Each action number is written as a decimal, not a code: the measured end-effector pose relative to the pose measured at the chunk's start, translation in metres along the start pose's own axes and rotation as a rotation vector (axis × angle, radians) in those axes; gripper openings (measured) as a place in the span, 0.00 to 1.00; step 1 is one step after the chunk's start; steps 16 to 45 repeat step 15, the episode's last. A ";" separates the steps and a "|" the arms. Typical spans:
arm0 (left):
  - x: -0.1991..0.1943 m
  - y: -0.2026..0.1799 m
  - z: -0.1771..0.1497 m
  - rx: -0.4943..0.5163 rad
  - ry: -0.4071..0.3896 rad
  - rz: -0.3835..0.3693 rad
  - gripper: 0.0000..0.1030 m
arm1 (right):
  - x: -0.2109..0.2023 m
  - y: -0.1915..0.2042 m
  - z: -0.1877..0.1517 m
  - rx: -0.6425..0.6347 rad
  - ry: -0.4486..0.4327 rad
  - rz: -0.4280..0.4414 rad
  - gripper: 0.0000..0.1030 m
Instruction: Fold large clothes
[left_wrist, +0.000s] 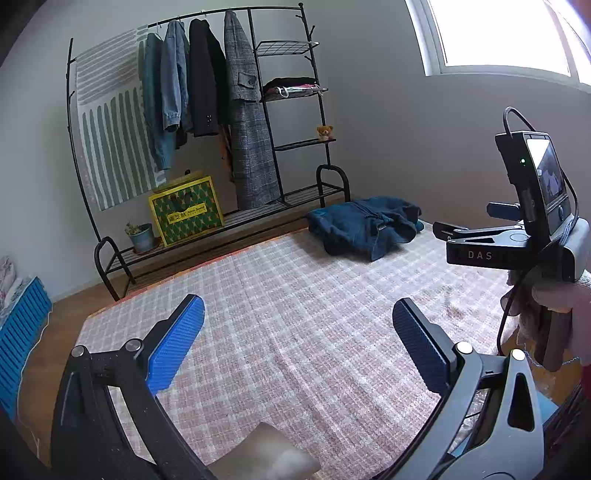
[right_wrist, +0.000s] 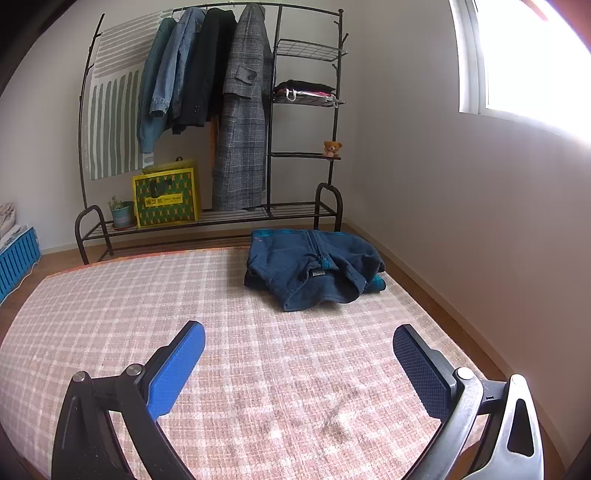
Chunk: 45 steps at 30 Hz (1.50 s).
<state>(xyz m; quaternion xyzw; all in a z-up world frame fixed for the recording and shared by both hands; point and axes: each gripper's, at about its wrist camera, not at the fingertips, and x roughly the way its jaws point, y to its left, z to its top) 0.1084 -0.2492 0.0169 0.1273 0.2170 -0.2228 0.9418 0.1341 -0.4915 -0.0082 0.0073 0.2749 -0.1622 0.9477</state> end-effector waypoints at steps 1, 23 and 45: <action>-0.001 0.000 0.000 -0.003 0.000 0.003 1.00 | 0.000 0.000 0.000 0.000 0.001 0.000 1.00; -0.001 0.001 0.000 -0.009 0.003 0.009 1.00 | 0.002 0.000 -0.002 -0.001 0.007 0.006 1.00; -0.001 0.001 0.000 -0.009 0.003 0.009 1.00 | 0.002 0.000 -0.002 -0.001 0.007 0.006 1.00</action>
